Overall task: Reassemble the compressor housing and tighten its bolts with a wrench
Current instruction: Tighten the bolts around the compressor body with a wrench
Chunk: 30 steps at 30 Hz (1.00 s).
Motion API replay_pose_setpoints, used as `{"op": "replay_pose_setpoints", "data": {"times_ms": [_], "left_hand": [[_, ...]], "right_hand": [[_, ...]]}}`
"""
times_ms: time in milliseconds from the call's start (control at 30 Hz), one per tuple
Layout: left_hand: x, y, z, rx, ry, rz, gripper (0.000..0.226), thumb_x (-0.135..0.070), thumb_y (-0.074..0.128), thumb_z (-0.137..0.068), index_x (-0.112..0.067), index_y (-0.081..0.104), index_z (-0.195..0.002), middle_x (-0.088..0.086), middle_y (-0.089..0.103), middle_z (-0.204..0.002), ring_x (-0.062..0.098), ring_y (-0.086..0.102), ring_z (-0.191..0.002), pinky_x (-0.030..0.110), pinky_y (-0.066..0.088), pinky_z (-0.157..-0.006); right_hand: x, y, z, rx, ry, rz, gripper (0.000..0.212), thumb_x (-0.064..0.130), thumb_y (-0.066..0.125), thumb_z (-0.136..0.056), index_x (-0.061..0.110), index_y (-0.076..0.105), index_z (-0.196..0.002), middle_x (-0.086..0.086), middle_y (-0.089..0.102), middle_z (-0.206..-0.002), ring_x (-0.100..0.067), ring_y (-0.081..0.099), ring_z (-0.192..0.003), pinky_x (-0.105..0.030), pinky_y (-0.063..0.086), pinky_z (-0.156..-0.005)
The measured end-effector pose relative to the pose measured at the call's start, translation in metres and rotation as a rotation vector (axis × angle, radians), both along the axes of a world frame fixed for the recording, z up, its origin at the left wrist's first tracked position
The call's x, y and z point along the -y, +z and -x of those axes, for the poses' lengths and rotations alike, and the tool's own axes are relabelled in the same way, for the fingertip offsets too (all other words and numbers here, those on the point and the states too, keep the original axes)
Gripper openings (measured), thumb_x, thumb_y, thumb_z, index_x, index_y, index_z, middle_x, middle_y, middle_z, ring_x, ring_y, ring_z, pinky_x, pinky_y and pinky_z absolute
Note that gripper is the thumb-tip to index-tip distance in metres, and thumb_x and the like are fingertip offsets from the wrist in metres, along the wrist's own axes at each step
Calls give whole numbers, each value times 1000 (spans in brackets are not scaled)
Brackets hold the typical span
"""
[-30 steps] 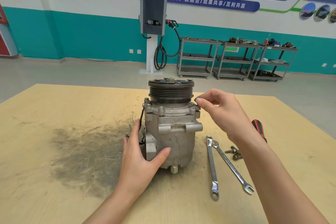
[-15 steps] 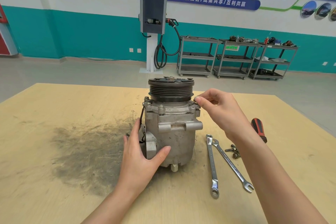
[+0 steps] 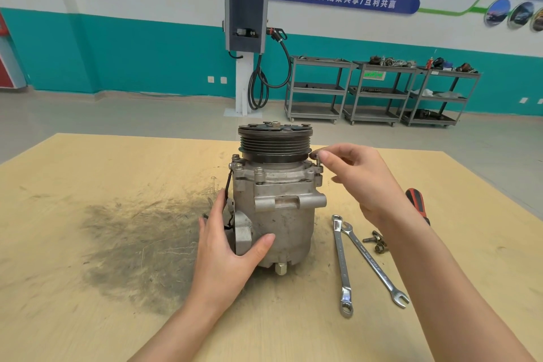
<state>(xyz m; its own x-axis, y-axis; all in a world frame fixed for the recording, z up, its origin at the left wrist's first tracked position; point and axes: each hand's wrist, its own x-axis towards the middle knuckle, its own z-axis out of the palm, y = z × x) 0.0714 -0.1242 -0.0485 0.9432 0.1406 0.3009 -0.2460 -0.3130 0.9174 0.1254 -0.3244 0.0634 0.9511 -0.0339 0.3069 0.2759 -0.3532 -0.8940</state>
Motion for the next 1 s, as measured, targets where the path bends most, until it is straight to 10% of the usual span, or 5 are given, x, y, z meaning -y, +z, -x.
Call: {"op": "replay_pose_setpoints", "data": {"times_ms": [700, 1000], "left_hand": [[1, 1, 0, -3, -8, 8, 118, -76, 66, -54, -38, 15, -154, -17, 30, -157, 21, 18, -151, 54, 27, -118], [0, -1, -1, -9, 2, 8, 119, -77, 70, -56, -38, 16, -154, -17, 29, -158, 20, 16, -151, 54, 26, -118]], "right_hand": [[-10, -13, -10, 34, -51, -99, 17, 26, 69, -88, 17, 60, -76, 6, 60, -72, 6, 51, -58, -14, 40, -58], [25, 10, 5, -20, -29, -49, 11, 17, 57, -95, 23, 66, -94, 5, 69, -98, -8, 62, -95, -27, 47, -74]]}}
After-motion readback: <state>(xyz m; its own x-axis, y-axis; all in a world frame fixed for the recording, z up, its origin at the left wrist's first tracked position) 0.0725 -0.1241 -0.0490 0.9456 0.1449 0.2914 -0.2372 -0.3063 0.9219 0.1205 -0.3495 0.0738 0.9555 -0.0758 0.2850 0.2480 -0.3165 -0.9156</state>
